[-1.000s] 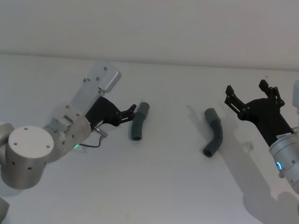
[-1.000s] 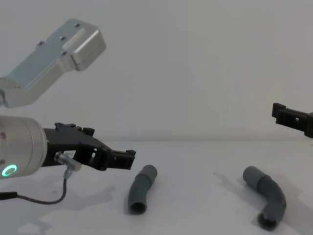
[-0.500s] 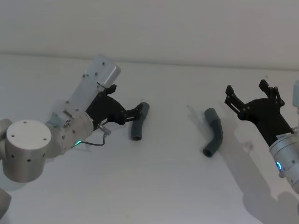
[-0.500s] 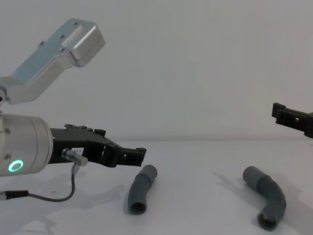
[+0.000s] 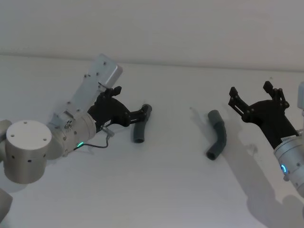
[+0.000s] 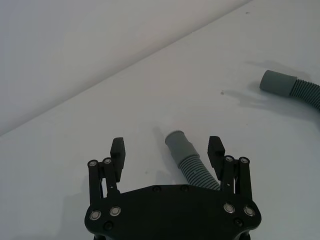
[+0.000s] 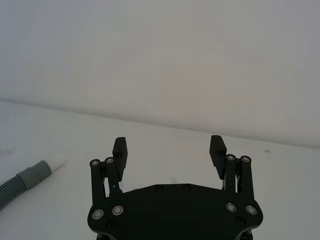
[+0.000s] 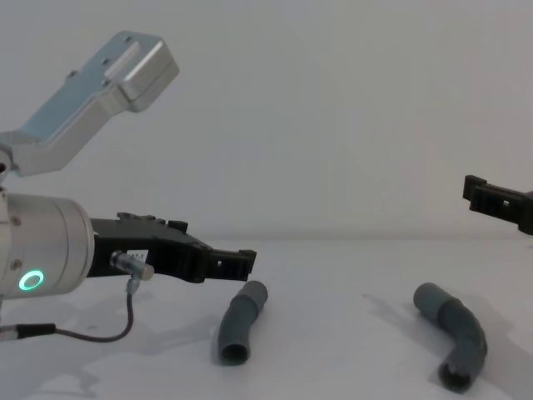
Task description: Use both hands to pick up one end of the pipe from the table, align the ends, and insert them.
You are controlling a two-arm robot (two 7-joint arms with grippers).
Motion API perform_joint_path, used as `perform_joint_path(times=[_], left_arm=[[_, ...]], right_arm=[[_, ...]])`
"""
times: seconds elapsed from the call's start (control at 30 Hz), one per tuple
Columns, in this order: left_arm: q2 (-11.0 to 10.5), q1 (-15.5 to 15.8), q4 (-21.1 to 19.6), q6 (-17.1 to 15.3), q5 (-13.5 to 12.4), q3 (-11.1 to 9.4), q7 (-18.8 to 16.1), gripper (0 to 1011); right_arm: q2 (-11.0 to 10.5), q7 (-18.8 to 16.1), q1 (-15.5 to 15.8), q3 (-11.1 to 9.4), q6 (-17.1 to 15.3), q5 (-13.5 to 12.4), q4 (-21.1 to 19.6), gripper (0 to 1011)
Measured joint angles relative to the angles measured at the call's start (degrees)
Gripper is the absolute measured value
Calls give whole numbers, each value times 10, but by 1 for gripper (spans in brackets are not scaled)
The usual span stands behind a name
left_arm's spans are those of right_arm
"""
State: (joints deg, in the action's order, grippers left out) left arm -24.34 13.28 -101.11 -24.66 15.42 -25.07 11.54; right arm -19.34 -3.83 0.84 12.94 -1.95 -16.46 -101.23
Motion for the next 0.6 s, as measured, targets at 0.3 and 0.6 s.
perform_joint_path(times=[0.3,0.6], left_arm=[[3,7,6,-20,3,-6,15,1004],[12,18,15,-46,4,-17,29,1004]], right_arm=[[0,0,0,0,0,0,0,1002],[0,0,0,0,0,0,0,1002]])
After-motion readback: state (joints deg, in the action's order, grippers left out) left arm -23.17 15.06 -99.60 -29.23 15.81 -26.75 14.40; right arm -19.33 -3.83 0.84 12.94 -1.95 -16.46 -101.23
